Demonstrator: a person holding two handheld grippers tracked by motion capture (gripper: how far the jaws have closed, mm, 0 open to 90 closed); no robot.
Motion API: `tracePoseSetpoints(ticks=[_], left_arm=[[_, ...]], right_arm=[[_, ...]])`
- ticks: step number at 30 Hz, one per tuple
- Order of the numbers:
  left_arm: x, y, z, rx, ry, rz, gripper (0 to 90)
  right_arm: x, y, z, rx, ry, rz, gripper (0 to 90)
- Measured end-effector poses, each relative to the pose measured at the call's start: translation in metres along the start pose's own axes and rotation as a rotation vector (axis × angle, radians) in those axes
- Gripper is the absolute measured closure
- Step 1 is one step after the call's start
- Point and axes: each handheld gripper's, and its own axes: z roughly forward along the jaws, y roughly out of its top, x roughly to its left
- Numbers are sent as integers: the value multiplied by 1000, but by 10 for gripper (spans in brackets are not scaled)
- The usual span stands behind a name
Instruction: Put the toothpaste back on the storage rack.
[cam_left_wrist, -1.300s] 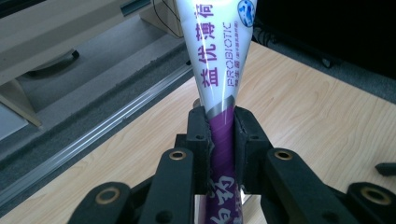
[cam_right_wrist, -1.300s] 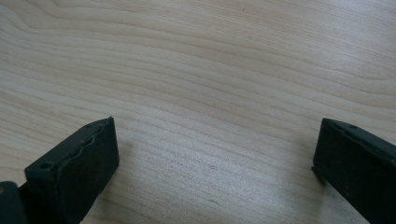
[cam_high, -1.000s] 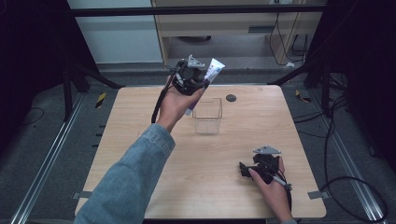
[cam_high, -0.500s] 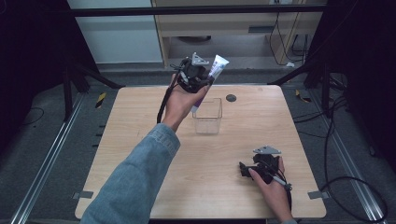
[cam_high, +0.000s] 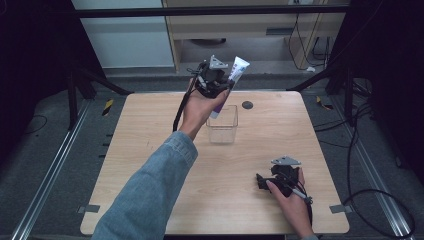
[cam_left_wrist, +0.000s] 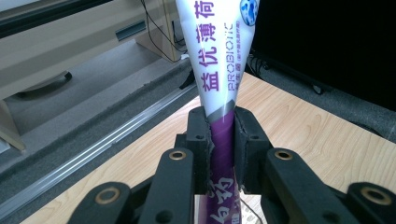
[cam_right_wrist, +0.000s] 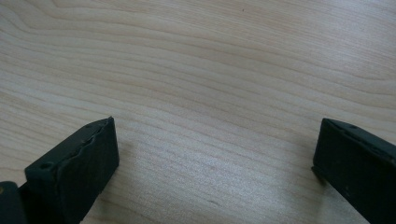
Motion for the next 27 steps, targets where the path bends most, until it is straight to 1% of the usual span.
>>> tracePoseSetpoints(ticks=[2, 5, 9, 12, 19, 27], left_arm=[[0, 0, 0, 1, -1, 2, 779], [2, 1, 1, -11, -1, 1, 779], [2, 1, 3, -10, -7, 0, 780], [2, 1, 4, -17, -3, 6, 780], [6, 2, 7, -27, -3, 3, 780], [4, 0, 11, -43, 4, 10, 781]], right_arm=[[0, 0, 0, 0, 0, 0, 3], [0, 0, 0, 0, 0, 0, 3], [0, 0, 0, 0, 0, 0, 3], [0, 0, 0, 0, 1, 0, 3], [0, 0, 0, 4, 0, 2, 3], [0, 0, 0, 4, 1, 2, 4]])
